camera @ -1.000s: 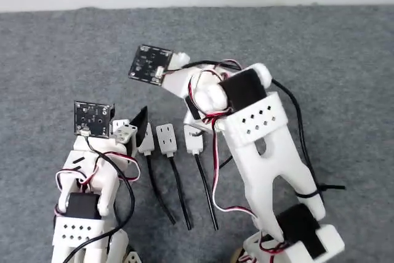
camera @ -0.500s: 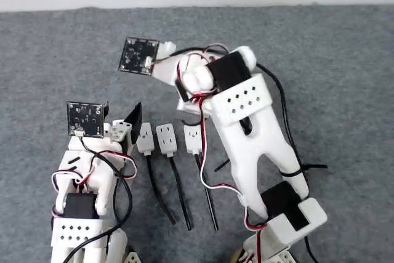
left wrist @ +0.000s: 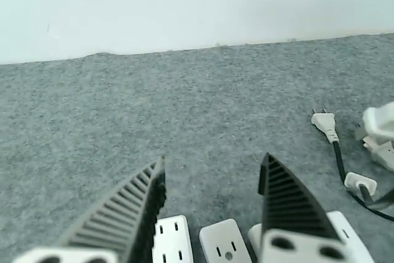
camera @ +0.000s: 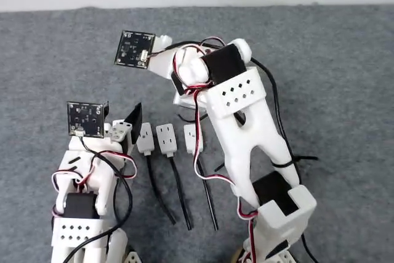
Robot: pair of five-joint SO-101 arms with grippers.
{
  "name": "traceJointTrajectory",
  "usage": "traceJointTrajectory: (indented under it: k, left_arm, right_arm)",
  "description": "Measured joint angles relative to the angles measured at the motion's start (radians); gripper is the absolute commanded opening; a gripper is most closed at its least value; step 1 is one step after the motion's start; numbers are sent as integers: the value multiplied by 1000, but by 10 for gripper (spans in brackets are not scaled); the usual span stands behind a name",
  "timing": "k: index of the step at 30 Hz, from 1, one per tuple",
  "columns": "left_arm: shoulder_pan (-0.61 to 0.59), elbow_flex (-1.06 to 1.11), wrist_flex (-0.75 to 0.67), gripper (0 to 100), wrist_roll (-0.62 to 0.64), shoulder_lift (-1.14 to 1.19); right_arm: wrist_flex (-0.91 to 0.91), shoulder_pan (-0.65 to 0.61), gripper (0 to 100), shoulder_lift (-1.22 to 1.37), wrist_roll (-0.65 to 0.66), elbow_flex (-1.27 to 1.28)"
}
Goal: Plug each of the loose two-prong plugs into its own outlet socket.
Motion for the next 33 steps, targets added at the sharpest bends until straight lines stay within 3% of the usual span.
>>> traceJointTrajectory:
  k: [11, 23, 33]
  left_arm:
    - [0, 0, 0, 246, 0, 0]
    - [0, 0, 0, 246, 0, 0]
    - [0, 0, -8, 246, 0, 0]
  right_arm:
    - [0, -25, 8, -21, -21, 15]
    - [0, -35, 8, -396, -55, 15]
    - [0, 147, 8, -540, -58, 15]
